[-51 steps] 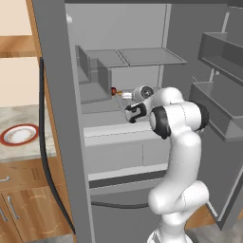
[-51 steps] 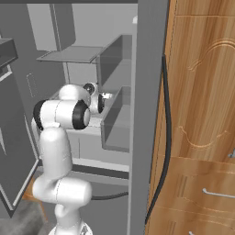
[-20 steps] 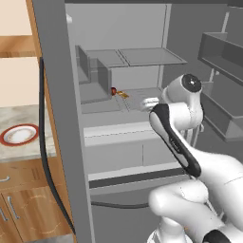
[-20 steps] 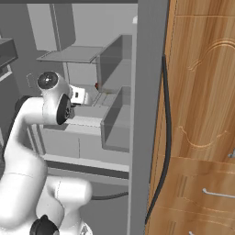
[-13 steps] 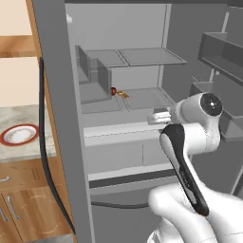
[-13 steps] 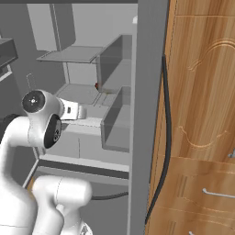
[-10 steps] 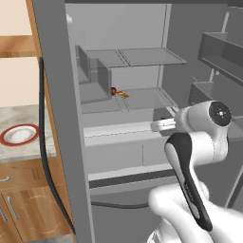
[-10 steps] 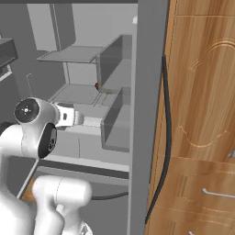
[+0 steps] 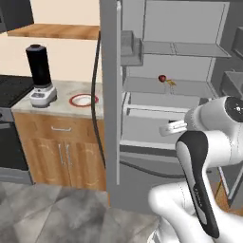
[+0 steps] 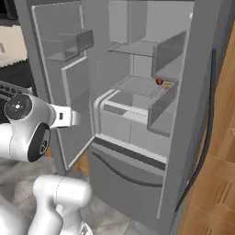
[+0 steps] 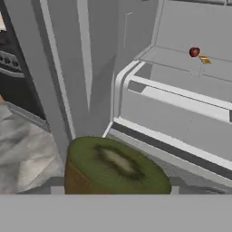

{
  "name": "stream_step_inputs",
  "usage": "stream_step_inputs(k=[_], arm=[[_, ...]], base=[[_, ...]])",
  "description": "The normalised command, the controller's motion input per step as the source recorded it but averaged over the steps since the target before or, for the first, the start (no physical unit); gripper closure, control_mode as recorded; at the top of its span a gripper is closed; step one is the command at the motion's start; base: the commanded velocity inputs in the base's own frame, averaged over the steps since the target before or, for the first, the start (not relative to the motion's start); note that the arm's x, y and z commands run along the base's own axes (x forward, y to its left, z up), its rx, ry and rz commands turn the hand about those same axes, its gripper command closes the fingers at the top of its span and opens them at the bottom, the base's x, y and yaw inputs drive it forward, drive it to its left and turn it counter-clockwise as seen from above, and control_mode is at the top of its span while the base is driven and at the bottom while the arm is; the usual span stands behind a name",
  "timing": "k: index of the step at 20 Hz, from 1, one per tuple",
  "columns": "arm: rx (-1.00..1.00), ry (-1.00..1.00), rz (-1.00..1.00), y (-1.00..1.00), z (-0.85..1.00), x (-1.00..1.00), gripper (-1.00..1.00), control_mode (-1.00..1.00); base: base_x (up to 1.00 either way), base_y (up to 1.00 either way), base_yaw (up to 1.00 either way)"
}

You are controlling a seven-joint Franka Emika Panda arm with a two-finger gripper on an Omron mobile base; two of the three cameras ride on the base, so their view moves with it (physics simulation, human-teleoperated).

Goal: Pick the kiwi and apple from the fridge and place them on the plate next to the blender to make a fruit smoothie.

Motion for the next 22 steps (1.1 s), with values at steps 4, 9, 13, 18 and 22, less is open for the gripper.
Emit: stream_step_inputs(k=[4,9,13,18,22], arm=[[0.0,0.0,0.0,0.0,0.0,0.0,1.0,1.0],[0.0,0.0,0.0,0.0,0.0,0.0,1.0,1.0],[0.0,0.0,0.0,0.0,0.0,0.0,1.0,1.0],[0.0,0.0,0.0,0.0,0.0,0.0,1.0,1.0],[0.0,0.0,0.0,0.0,0.0,0.0,1.0,1.0]], base=[[-0.37,0.0,1.0],[-0.22,0.0,1.0],[-0.17,0.0,1.0],[-0.01,0.0,0.92],[0.83,-0.36,0.31]])
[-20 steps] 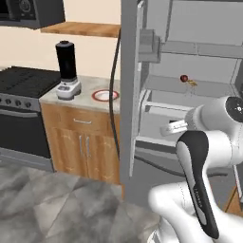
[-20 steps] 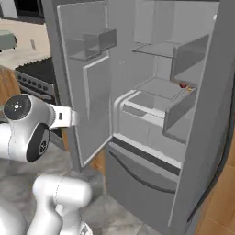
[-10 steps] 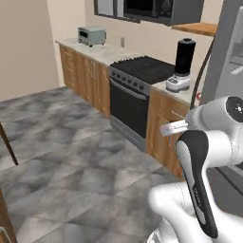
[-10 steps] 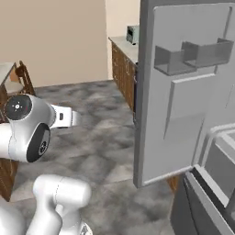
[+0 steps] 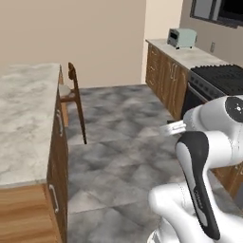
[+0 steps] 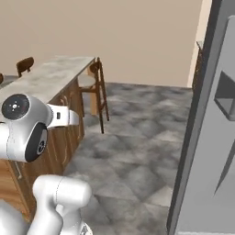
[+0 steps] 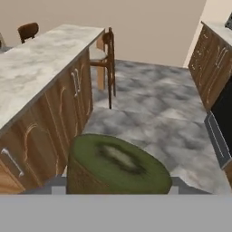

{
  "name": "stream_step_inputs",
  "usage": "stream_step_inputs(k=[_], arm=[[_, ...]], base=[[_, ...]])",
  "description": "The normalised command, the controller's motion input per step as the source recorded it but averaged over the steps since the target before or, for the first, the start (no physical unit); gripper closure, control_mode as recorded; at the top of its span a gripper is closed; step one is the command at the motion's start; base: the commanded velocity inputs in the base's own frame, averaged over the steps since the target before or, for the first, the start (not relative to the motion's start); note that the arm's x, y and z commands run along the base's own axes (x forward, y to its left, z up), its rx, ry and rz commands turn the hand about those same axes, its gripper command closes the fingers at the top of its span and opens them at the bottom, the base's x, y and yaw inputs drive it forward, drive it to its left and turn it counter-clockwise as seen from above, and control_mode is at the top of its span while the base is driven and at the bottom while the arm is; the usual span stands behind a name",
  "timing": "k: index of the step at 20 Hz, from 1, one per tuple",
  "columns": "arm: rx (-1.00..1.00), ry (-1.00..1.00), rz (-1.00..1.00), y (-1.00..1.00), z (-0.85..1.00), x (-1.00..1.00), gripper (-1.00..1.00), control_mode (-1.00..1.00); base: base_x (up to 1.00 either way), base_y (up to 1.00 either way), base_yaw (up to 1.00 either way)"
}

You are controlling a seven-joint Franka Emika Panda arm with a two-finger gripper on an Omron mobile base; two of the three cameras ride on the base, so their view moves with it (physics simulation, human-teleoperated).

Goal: Pick the kiwi and apple from the fridge and place them on the plate next to the blender to make a fruit smoothie.

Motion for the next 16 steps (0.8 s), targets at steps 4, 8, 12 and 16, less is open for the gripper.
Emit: stream_step_inputs(k=[4,8,12,16], arm=[[0.0,0.0,0.0,0.0,0.0,0.0,1.0,1.0],[0.0,0.0,0.0,0.0,0.0,0.0,1.0,1.0],[0.0,0.0,0.0,0.0,0.0,0.0,1.0,1.0],[0.0,0.0,0.0,0.0,0.0,0.0,1.0,1.0]], base=[[1.0,-0.66,0.06],[1.0,-0.62,0.0],[1.0,-0.4,0.0],[1.0,-0.09,-0.09]])
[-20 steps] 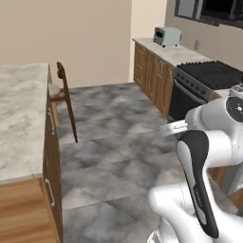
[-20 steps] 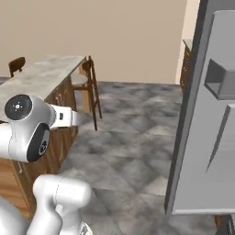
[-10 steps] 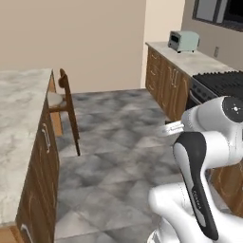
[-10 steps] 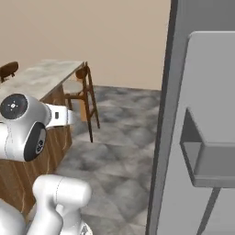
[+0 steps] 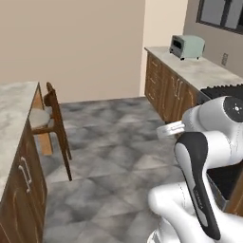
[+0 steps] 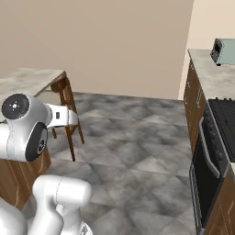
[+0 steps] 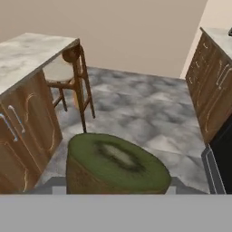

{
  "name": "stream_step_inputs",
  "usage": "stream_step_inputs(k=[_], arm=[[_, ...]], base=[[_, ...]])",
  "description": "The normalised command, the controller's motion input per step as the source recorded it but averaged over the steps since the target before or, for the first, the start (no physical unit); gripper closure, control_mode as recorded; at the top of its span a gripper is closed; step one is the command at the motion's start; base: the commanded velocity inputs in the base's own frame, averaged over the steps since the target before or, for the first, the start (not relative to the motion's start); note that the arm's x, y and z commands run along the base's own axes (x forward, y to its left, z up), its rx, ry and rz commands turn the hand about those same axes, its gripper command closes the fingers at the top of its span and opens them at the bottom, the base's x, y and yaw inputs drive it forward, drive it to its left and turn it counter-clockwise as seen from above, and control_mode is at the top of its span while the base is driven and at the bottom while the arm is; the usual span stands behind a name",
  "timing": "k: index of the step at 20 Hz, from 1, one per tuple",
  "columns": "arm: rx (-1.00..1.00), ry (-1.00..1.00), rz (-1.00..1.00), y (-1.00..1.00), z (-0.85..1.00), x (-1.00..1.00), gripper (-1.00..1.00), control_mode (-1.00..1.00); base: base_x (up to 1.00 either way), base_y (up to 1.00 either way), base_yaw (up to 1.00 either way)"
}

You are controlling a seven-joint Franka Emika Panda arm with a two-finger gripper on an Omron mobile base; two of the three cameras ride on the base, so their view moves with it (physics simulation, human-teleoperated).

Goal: Pick the kiwi and apple from the fridge and place them on the plate next to the blender to make a fruit smoothie.

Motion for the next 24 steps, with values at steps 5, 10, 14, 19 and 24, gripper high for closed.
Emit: stream_step_inputs(k=[5,10,14,19,24], arm=[[0.0,0.0,0.0,0.0,0.0,0.0,1.0,1.0],[0.0,0.0,0.0,0.0,0.0,0.0,1.0,1.0],[0.0,0.0,0.0,0.0,0.0,0.0,1.0,1.0],[0.0,0.0,0.0,0.0,0.0,0.0,1.0,1.0],[0.0,0.0,0.0,0.0,0.0,0.0,1.0,1.0]], base=[[0.62,0.0,-0.6],[0.0,0.0,-0.93],[0.0,0.0,-0.97],[0.0,0.04,-0.99],[0.11,0.16,-0.9]])
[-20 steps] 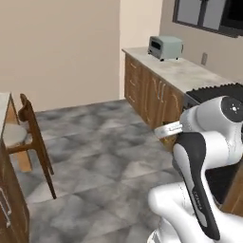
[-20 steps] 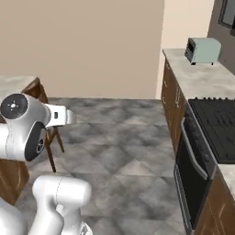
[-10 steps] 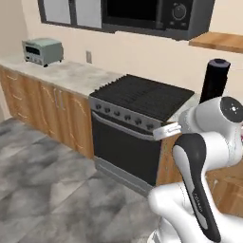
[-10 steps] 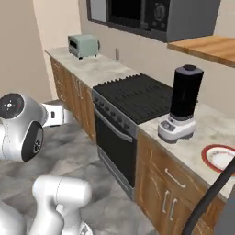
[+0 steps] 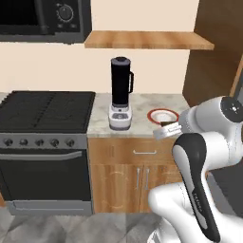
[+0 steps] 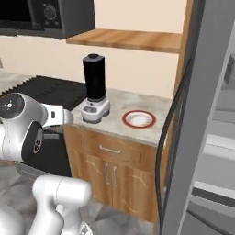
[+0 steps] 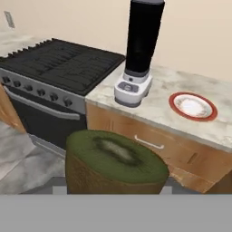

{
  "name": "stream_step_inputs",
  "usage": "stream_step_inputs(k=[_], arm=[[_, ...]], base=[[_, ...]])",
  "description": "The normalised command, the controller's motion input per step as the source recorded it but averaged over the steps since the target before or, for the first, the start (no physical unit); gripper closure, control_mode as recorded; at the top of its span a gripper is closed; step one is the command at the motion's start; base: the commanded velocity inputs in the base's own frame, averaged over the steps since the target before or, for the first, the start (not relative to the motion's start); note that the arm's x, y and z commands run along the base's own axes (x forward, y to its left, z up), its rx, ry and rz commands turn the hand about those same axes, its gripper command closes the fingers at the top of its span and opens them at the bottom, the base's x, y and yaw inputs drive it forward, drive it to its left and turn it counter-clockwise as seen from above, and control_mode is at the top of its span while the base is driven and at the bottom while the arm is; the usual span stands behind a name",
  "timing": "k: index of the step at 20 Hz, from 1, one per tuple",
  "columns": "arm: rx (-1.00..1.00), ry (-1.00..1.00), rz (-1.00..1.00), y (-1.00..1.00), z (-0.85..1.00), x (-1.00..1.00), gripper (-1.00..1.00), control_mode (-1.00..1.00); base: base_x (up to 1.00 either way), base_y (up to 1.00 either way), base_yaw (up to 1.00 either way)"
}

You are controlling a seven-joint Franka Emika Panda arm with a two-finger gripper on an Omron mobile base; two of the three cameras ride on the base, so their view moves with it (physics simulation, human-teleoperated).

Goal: Pick the kiwi and apple from the fridge and place them on the plate next to the blender to make a fruit smoothie.

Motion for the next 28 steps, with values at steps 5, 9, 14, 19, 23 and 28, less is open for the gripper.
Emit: stream_step_inputs(k=[5,9,14,19,23,28], arm=[[0.0,0.0,0.0,0.0,0.0,0.0,1.0,1.0],[0.0,0.0,0.0,0.0,0.0,0.0,1.0,1.0],[0.0,0.0,0.0,0.0,0.0,0.0,1.0,1.0],[-0.04,0.27,-0.03,0.16,-0.13,0.47,1.0,-1.0],[-0.06,0.51,-0.1,0.35,-0.49,0.95,1.0,-1.0],[0.0,0.29,-0.07,0.04,-0.62,0.85,1.0,-1.0]], base=[[0.02,-0.14,-0.79],[0.75,0.04,-0.43],[0.86,0.13,-0.12],[0.3,0.06,-0.01],[0.0,0.0,0.0],[0.0,0.0,0.0]])
